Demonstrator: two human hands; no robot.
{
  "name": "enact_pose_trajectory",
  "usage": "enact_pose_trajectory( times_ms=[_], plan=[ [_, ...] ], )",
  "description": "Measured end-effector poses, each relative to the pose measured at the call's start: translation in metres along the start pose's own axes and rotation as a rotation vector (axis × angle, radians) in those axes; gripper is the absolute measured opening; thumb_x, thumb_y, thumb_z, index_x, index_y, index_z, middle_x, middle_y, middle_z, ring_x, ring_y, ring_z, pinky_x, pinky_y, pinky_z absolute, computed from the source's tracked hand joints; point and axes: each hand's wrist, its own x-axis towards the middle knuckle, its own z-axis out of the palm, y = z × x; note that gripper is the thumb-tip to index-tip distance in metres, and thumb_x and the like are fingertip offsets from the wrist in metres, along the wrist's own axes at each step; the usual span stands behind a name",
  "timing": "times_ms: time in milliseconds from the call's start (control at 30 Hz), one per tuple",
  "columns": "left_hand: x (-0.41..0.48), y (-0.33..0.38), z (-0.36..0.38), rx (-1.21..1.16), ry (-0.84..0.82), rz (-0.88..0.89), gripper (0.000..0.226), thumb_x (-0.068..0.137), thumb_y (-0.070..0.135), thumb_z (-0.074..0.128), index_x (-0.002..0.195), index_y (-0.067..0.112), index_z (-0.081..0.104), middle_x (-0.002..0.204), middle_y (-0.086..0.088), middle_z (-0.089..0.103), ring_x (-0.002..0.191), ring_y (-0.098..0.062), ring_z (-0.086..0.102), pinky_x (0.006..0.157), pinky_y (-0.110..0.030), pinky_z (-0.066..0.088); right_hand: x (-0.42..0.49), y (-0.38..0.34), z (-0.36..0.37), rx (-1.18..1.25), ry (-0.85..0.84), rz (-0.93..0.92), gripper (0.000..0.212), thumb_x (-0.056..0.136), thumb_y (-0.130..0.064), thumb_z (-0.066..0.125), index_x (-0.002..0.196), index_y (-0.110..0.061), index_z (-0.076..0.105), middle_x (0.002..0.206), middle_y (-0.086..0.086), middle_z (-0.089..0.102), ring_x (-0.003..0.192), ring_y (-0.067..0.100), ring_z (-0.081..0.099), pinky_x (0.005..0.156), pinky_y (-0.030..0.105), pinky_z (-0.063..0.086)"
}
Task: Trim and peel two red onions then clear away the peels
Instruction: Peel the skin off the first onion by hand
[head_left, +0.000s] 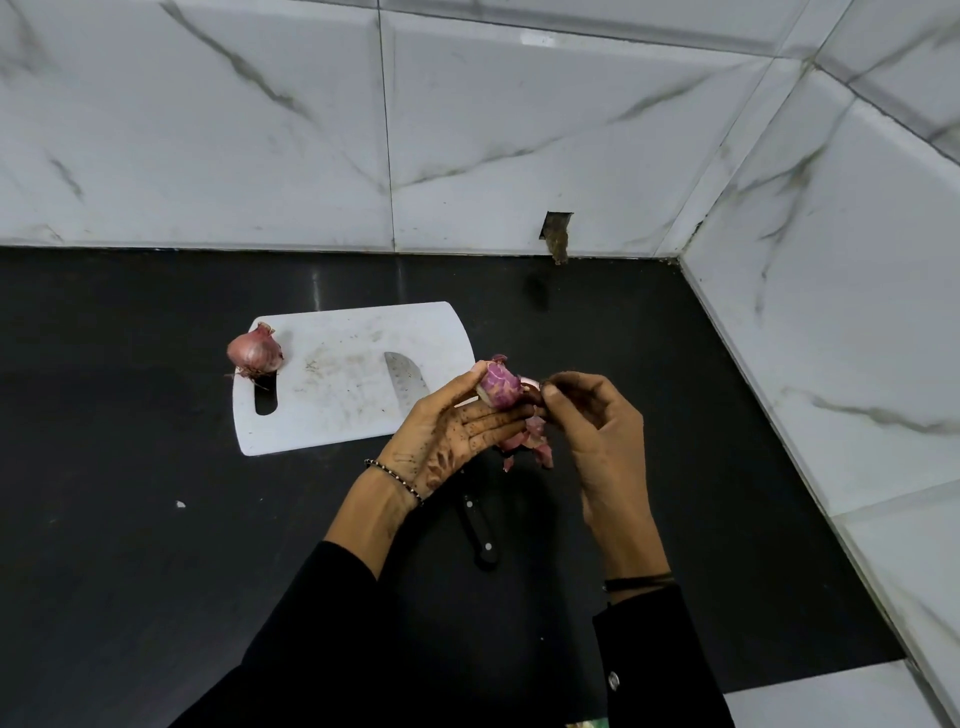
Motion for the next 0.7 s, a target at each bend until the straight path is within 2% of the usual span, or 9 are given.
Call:
enact_pose_trajectory(
  times_ms=[67, 133, 267, 367, 467, 600, 700],
  plan=[
    [0.000, 0.001, -0.001, 0.009, 0.002, -0.001, 0.037, 0.098, 0.030, 0.053, 0.111, -0.001, 0.069, 0.119, -0.028, 0.066, 0.112, -0.038, 0.066, 0.102, -0.046, 0.050, 0.001, 0.003, -0.001, -0.169, -0.011, -0.055, 0.015, 0.091, -0.016, 0.072, 0.105, -0.021, 0.071, 0.104, -0.005, 0.072, 0.100, 0.009, 0.069, 0.087, 0.033, 0.058],
    [0.001, 0.001, -0.002, 0.054, -0.002, -0.008, 0.042, 0.098, 0.033, 0.051, 0.121, -0.001, 0.063, 0.122, -0.028, 0.065, 0.116, -0.039, 0.063, 0.106, -0.048, 0.046, 0.000, 0.005, -0.002, -0.322, 0.000, -0.118, 0.018, 0.092, -0.023, 0.072, 0.108, -0.029, 0.068, 0.111, -0.011, 0.067, 0.101, 0.003, 0.066, 0.088, 0.032, 0.058],
    [0.005, -0.001, -0.004, 0.123, 0.028, -0.030, 0.049, 0.098, 0.039, 0.049, 0.126, -0.001, 0.060, 0.123, -0.027, 0.065, 0.120, -0.042, 0.060, 0.109, -0.051, 0.041, -0.002, -0.001, 0.002, -0.345, -0.013, -0.223, 0.016, 0.095, -0.029, 0.068, 0.111, -0.031, 0.068, 0.113, -0.014, 0.064, 0.102, 0.004, 0.065, 0.082, 0.035, 0.060],
    [0.008, -0.003, -0.006, 0.175, 0.013, -0.034, 0.052, 0.100, 0.039, 0.049, 0.133, 0.000, 0.056, 0.128, -0.027, 0.062, 0.123, -0.040, 0.058, 0.114, -0.054, 0.036, -0.001, -0.005, 0.006, -0.391, -0.089, -0.338, 0.025, 0.089, -0.029, 0.076, 0.113, -0.029, 0.070, 0.110, -0.015, 0.064, 0.100, 0.007, 0.066, 0.079, 0.025, 0.057],
    [0.009, -0.004, -0.004, 0.158, 0.011, -0.025, 0.049, 0.101, 0.037, 0.049, 0.133, 0.001, 0.057, 0.128, -0.028, 0.062, 0.123, -0.040, 0.058, 0.114, -0.053, 0.036, 0.000, -0.002, 0.009, -0.460, -0.109, -0.405, 0.032, 0.083, -0.025, 0.081, 0.114, -0.026, 0.071, 0.110, -0.012, 0.062, 0.101, 0.008, 0.064, 0.081, 0.021, 0.054],
    [0.008, -0.004, 0.001, 0.137, 0.026, 0.008, 0.062, 0.094, 0.046, 0.061, 0.134, 0.000, 0.056, 0.130, -0.031, 0.059, 0.125, -0.044, 0.056, 0.114, -0.054, 0.035, 0.000, -0.002, 0.010, -0.495, -0.088, -0.471, 0.029, 0.082, -0.021, 0.082, 0.109, -0.024, 0.072, 0.103, -0.012, 0.063, 0.097, 0.004, 0.062, 0.079, 0.014, 0.050],
    [0.011, -0.005, -0.001, 0.145, 0.040, 0.049, 0.062, 0.090, 0.042, 0.069, 0.132, -0.002, 0.057, 0.130, -0.033, 0.058, 0.125, -0.046, 0.054, 0.114, -0.057, 0.034, 0.000, -0.003, 0.012, -0.501, -0.099, -0.466, 0.025, 0.083, -0.016, 0.081, 0.105, -0.021, 0.070, 0.101, -0.012, 0.062, 0.095, 0.001, 0.061, 0.075, 0.009, 0.048]
  ],
)
